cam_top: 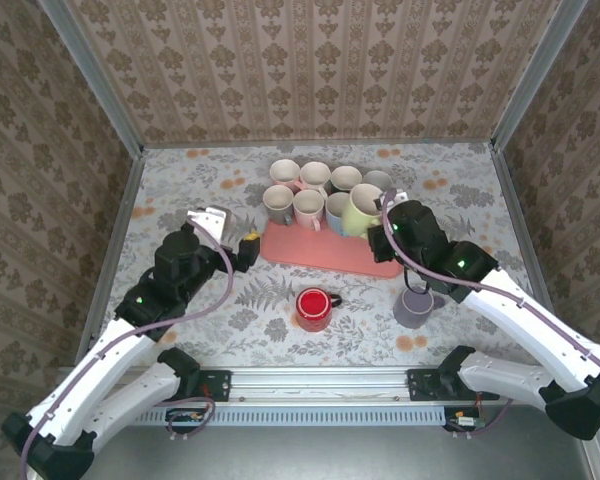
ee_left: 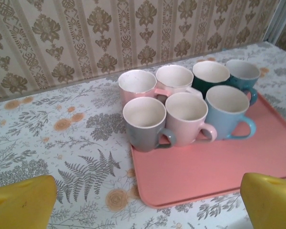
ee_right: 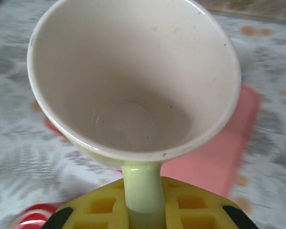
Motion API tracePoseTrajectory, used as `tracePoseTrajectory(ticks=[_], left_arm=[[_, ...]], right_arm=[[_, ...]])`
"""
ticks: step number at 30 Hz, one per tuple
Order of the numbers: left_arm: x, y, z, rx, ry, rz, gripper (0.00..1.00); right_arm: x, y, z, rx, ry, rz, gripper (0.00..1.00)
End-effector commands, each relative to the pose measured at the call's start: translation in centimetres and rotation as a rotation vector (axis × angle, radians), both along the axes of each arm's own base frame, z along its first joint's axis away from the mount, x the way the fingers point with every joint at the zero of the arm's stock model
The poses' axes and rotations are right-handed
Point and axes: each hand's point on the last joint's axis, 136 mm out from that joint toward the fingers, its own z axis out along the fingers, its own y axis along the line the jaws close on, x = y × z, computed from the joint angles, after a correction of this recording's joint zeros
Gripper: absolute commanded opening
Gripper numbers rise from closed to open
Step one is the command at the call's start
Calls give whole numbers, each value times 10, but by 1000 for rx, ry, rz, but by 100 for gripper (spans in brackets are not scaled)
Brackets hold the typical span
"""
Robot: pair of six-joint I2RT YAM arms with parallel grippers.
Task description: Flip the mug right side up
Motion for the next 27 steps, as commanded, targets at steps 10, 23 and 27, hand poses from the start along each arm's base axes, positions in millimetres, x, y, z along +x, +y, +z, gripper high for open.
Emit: tracePoseTrajectory(ticks=[10,23,27], left_arm=[[-13,-7,1,-22,-68,-88,100],[-18,-13,-2,-9,-78,-121,100],[-19,-15,-3,-13,-79,-130,100]], right_arm=[[18,-53,-17,-198,-89,-236,0],[51,-26,-99,-132,-24,-252,0],[64,-26,-119,-153,-19,-275,0]])
